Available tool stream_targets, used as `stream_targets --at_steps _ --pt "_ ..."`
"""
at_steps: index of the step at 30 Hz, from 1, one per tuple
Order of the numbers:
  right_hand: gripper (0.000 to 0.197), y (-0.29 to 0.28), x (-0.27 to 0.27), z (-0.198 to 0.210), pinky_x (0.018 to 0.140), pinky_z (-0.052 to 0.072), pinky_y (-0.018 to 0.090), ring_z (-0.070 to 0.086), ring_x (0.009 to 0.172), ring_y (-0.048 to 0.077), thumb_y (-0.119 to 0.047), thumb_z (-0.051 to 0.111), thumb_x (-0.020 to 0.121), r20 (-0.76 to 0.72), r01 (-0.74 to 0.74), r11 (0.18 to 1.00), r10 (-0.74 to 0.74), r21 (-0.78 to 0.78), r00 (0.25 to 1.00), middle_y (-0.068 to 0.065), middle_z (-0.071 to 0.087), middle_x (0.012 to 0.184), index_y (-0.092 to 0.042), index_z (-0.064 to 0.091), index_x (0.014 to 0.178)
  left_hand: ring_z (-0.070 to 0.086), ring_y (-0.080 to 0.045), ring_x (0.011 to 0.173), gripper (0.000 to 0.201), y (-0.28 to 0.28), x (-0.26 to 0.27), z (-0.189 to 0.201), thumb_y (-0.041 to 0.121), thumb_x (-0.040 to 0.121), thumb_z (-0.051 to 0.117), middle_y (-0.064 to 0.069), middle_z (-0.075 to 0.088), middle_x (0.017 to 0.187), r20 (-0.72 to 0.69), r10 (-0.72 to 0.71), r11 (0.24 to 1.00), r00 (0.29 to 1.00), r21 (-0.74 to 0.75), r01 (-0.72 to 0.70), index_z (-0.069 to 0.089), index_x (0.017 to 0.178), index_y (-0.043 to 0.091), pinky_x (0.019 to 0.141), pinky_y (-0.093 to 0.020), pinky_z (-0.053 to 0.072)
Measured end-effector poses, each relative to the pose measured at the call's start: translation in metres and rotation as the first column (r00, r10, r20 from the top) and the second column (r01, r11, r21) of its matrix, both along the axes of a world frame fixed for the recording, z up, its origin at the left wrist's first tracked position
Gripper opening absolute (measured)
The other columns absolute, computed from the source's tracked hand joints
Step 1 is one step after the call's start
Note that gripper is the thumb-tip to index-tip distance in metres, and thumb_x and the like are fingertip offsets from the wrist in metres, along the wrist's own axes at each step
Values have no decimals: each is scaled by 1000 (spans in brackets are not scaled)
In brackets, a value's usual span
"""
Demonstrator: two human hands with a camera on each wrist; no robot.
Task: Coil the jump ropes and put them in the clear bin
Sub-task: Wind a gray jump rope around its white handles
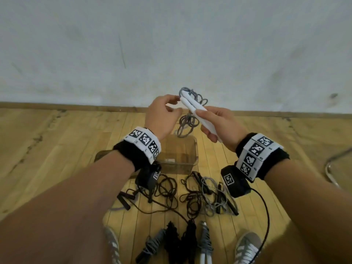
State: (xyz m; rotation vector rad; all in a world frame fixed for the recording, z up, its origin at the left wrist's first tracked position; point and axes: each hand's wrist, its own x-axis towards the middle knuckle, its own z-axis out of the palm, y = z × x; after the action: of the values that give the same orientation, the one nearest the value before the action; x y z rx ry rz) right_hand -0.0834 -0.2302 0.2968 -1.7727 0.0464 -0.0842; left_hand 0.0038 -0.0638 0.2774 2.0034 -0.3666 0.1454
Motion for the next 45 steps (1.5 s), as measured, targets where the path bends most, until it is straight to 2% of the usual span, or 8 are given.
stream_targets --at_steps 4,11,15,19,29,37,40,45 --pt "29 -1 -4 -4 40 32 24 36 43 20 -30 56 103 -13 -66 992 67 103 998 9 50 60 -4 70 104 58 -13 123 58 -10 2 2 -10 88 61 2 62 134 -63 -199 949 978 -261 177 57 138 19 86 -16 51" --pt "27 -5 0 2 39 32 22 37 41 15 -32 58 98 92 1 990 -14 141 996 5 50 59 -8 69 102 70 -21 77 37 -14 -1 17 -10 96 48 -16 71 93 -137 -319 836 938 -506 210 61 125 9 76 -31 60" --pt "25 -12 5 -1 43 34 26 40 44 17 -31 56 103 121 94 994 -102 63 987 6 51 62 -11 66 93 56 -18 53 23 -20 -5 16 7 100 51 -5 67 76 -238 -357 838 903 -509 197 66 115 16 55 -30 49" --pt "27 -11 10 -4 44 36 25 42 46 16 -33 57 103 121 113 992 -120 64 985 7 52 64 -8 67 100 63 -16 61 22 -19 1 14 32 105 56 -3 73 101 -309 -333 871 891 -463 165 72 112 19 55 -29 51" --pt "27 -16 18 -7 43 35 25 40 47 17 -36 58 102 133 170 973 -191 156 973 4 51 62 -11 69 104 56 -12 43 43 -18 1 4 40 110 37 11 78 105 -177 -323 946 930 -101 309 47 151 33 45 -22 47" --pt "31 -18 17 -4 42 33 23 37 48 15 -35 56 103 125 177 945 -218 276 968 3 49 62 -7 69 109 78 -27 83 78 -16 -1 -9 24 110 46 -3 69 129 -388 -433 899 813 -252 358 -9 158 52 77 -38 64" --pt "31 -17 14 -5 42 32 23 38 48 15 -34 55 103 107 138 958 -169 250 980 2 50 62 -7 69 110 77 -25 93 76 -16 4 -14 -1 101 55 -2 53 147 -389 -396 917 832 -219 334 24 159 36 76 -36 63" --pt "37 -12 11 -7 41 32 22 36 44 16 -35 56 103 74 38 980 -53 194 996 3 50 60 -3 68 117 62 -12 110 54 -22 6 0 -10 86 54 -2 59 134 -238 -298 931 925 -287 226 53 131 20 90 -35 53"
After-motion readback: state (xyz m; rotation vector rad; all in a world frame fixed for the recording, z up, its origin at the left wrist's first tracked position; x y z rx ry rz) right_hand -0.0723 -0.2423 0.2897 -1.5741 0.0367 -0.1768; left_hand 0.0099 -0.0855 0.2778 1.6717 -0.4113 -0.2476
